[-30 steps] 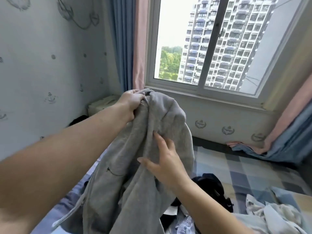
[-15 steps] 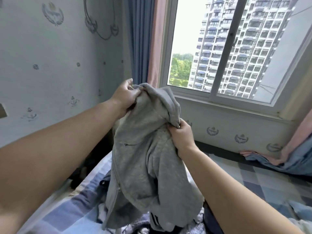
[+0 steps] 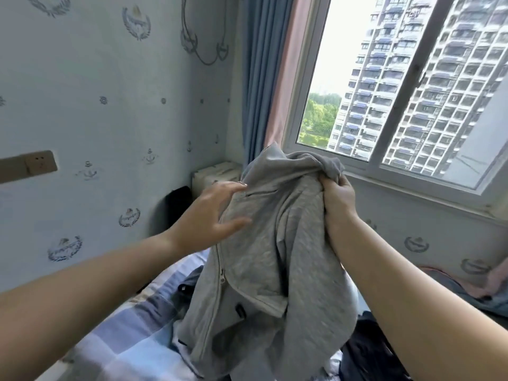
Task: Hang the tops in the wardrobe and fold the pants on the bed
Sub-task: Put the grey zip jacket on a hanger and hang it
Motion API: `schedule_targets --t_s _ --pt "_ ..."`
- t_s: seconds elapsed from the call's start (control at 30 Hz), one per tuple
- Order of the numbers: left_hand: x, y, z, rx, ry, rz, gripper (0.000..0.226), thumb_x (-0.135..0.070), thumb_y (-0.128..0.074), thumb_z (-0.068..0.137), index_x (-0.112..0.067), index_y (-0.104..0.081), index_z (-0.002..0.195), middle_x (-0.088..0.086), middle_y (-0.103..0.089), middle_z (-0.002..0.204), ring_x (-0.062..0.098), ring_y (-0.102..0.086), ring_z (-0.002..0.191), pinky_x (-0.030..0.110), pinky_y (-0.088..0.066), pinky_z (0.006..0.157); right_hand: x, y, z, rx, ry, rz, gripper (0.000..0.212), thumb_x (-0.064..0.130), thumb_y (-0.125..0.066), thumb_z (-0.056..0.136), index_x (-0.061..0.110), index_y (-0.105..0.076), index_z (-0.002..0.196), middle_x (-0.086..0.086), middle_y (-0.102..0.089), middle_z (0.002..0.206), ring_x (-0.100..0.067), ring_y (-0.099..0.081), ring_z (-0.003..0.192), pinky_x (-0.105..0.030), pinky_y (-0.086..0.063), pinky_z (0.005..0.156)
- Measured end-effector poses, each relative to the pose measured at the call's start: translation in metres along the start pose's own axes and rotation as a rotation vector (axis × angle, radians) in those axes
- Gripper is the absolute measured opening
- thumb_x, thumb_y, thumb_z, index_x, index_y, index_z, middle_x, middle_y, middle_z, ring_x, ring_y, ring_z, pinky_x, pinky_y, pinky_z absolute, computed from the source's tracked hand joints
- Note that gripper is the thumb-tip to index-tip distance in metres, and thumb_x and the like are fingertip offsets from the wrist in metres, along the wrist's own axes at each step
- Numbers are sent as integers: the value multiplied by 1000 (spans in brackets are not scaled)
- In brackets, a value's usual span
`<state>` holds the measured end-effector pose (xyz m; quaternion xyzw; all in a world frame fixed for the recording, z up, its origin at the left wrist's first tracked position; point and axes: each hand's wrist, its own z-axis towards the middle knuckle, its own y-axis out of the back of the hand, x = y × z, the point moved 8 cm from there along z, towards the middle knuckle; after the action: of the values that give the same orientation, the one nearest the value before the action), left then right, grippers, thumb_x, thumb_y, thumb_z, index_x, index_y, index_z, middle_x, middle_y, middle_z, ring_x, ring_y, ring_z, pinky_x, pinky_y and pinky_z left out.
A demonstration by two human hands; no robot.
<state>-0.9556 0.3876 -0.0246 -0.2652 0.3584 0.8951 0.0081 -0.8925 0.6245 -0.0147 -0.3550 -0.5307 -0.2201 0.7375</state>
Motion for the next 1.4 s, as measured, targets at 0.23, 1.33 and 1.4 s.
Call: schedule_targets --t_s 0.23,1.33,1.4 --pt "-35 -78 -53 344 -659 498 58 -62 -65 73 -25 -63 118 6 -52 137 25 -43 131 44 -33 110 16 -3 2 -42 -61 118 17 9 -58 92 13 -61 109 -10 -64 98 -24 -62 92 -37 -52 93" --pt "-110 -115 107 -6 387 -783 23 -31 -65 89 -12 -67 76 5 -61 73 15 -54 71 31 -45 67 19 142 -48 322 -287 -463 54 66 -59 75 23 -70 106 7 -68 117 -12 -59 114 -40 -45 97" --pt "-120 -130 112 30 378 -852 23 -31 -64 89 -12 -67 75 2 -59 67 14 -52 66 27 -44 57 24 151 -75 367 -248 -512 56 66 -67 72 25 -67 109 6 -71 110 -11 -64 107 -33 -52 90"
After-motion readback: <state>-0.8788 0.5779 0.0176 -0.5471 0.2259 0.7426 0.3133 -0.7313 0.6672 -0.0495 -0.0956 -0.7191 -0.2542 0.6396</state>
